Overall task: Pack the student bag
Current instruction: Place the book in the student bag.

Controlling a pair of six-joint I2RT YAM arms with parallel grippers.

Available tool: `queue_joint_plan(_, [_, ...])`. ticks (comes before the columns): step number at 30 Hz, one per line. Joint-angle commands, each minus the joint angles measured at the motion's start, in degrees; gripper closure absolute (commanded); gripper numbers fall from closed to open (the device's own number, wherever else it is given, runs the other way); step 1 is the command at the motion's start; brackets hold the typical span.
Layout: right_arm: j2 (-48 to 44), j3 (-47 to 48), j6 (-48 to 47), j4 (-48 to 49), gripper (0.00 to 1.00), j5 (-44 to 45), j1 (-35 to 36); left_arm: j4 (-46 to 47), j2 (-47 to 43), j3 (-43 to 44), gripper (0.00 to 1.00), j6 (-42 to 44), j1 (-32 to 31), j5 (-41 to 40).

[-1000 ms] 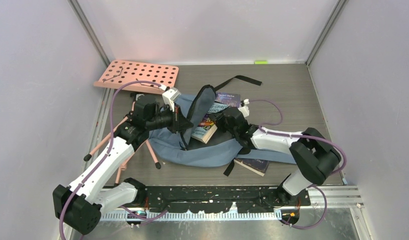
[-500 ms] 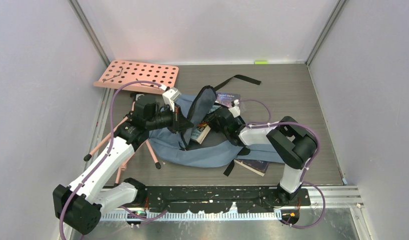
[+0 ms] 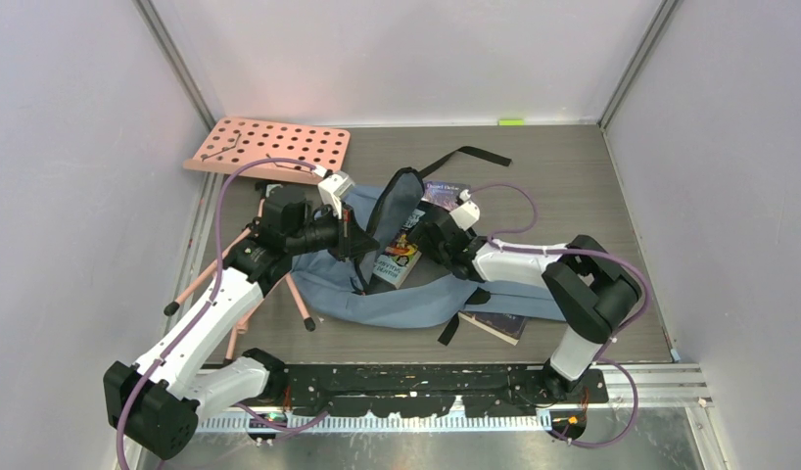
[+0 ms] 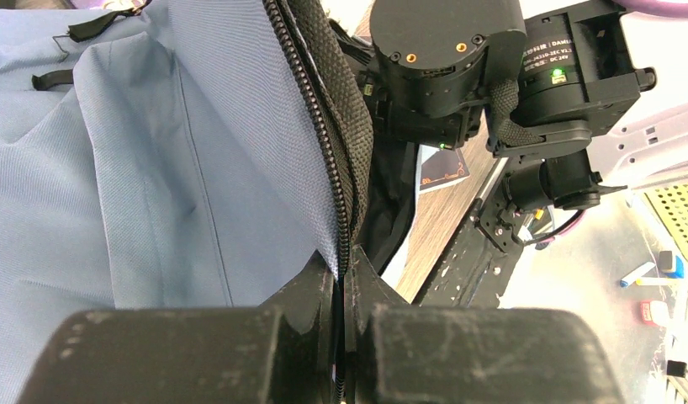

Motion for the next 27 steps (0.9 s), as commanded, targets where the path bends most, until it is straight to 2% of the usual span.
queue_joint_plan(1, [-3.60, -2.37, -3.91, -2.37, 0.41, 3.80, 0.11, 4.84, -0.87, 0.88, 1.00, -0.37, 0.27, 1.65])
queue_joint_plan(5, [-2.02, -2.51, -7.68, 0.65, 0.52, -0.77, 0.11, 4.86, -0.89, 0.90, 1.00, -0.37, 0.27, 1.84])
queue_joint_plan(7, [-0.30, -1.89, -9.40, 2.84, 0.61, -4.47, 0.11, 4.91, -0.93, 0.90, 1.00, -0.37, 0.27, 1.89])
queue_joint_plan(14, [8.62, 5.56, -15.39, 7.70, 0.77, -15.10, 0.11, 4.70, -0.44, 1.16, 1.00, -0.43, 0.27, 2.39])
queue_joint_plan(19, [12.87, 11.03, -15.19, 7.07, 0.80, -16.08, 0.14, 4.64, -0.51, 1.06, 1.00, -0.37, 0.27, 2.20])
queue_joint_plan(24, [13.18, 11.71, -16.09, 6.49, 0.80, -15.07, 0.12, 4.22, -0.53, 1.20, 1.00, -0.22, 0.27, 1.86])
queue_joint_plan(26, [11.94, 11.07, -16.69, 5.78, 0.77, -14.34, 0.16, 3.41, -0.51, 1.46, 1.00, 0.00, 0.27, 0.19])
queue_joint_plan(27, [10.64, 10.67, -17.58, 4.87, 0.73, -14.22, 0.12, 2.73, -0.46, 1.63, 1.00, 0.17, 0.27, -0.69])
